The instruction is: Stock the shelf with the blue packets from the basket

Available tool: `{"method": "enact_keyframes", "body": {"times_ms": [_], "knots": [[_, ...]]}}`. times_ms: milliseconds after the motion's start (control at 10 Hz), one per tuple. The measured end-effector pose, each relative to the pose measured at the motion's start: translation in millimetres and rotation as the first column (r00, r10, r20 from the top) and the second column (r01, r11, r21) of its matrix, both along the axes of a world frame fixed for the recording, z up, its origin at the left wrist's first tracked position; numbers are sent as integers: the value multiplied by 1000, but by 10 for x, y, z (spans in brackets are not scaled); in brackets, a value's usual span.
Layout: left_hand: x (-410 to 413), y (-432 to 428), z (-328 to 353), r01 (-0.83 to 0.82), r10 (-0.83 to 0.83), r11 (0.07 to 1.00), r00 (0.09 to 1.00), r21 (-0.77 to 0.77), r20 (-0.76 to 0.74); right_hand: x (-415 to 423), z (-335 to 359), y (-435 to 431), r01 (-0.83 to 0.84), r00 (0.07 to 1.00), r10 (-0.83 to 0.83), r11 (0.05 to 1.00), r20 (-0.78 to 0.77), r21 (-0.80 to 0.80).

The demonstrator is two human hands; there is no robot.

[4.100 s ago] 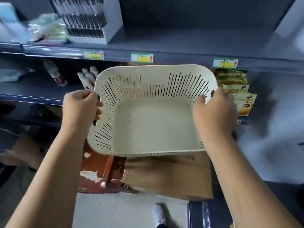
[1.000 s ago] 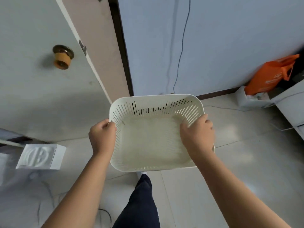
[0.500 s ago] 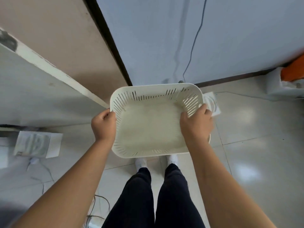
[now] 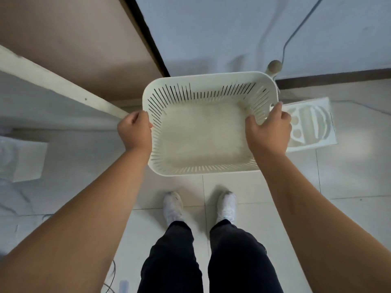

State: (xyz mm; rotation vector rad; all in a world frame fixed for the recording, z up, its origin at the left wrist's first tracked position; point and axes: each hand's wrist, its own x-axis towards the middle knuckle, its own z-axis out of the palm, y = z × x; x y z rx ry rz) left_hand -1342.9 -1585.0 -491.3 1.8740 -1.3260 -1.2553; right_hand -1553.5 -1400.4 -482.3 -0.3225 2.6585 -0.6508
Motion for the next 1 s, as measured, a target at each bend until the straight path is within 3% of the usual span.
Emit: {"method": "enact_keyframes", "body": {"times_ms": [100, 300, 500, 800, 900, 1000], "knots": [[-133, -220, -589, -60, 61, 998, 997, 26, -55, -133, -644, -164, -40, 997, 35, 996, -71, -75], [-224, -520, -1639, -58, 59, 998, 997, 29, -50, -249, -1783, -451, -111, 993, 103, 985, -62, -129], [-256, -670, -2292, -67, 68, 997, 997, 38, -36, -370, -2506, -716, -160, 983, 142, 974, -120, -158], [-287, -926, -2736, -52, 52, 998, 998, 22, 25, -423, -2801, -792, -204, 963, 166, 963, -211, -173], [-336, -1028, -2644, 101, -105, 994, 990, 50, 92, -473, -2710, -820, -255, 963, 245, 963, -111, -82], [-203, -1230, -2299, 267, -303, 944, 934, 196, 190, -509, -2514, -549, -370, 929, 369, 929, 17, 9]]}}
